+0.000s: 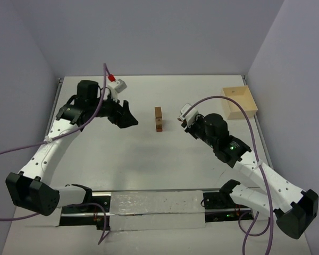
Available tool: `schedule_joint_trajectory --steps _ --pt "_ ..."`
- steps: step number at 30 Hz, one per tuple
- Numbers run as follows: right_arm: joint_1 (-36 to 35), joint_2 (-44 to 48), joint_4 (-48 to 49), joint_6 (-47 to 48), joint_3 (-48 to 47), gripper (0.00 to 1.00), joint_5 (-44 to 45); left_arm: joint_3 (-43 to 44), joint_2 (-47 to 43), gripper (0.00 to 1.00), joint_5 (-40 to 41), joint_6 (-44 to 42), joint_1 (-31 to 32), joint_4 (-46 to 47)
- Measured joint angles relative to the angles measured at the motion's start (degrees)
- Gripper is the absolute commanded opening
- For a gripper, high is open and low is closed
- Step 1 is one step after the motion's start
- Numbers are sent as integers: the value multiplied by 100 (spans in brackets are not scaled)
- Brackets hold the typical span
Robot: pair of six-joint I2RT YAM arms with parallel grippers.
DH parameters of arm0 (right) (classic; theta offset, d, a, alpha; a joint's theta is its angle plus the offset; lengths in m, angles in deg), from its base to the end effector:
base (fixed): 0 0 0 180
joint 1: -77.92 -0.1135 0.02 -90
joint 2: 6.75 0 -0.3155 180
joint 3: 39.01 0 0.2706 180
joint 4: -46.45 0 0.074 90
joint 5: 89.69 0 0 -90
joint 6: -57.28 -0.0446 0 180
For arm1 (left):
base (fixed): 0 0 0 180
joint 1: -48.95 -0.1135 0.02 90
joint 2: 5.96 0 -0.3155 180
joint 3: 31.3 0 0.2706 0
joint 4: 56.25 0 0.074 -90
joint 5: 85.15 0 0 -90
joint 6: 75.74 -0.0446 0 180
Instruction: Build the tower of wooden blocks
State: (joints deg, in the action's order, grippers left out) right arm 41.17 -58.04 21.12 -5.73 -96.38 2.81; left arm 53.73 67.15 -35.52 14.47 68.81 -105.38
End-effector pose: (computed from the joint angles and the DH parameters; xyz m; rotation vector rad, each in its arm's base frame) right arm 0.1644 0.1203 0.3493 -0.9817 1.6350 0.0737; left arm 0.2527 -0.1220 0.4060 0.7606 2.0710 -0.9734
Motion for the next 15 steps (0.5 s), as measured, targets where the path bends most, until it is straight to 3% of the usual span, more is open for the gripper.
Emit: schedule_joint_trajectory --steps 6,15 --pt "-51 103 855 1045 335 0 -289 192 257 80 571 71 860 -154" --pt "-470 694 1697 2813 1651 0 -1056 655 739 79 1136 339 1559 -156"
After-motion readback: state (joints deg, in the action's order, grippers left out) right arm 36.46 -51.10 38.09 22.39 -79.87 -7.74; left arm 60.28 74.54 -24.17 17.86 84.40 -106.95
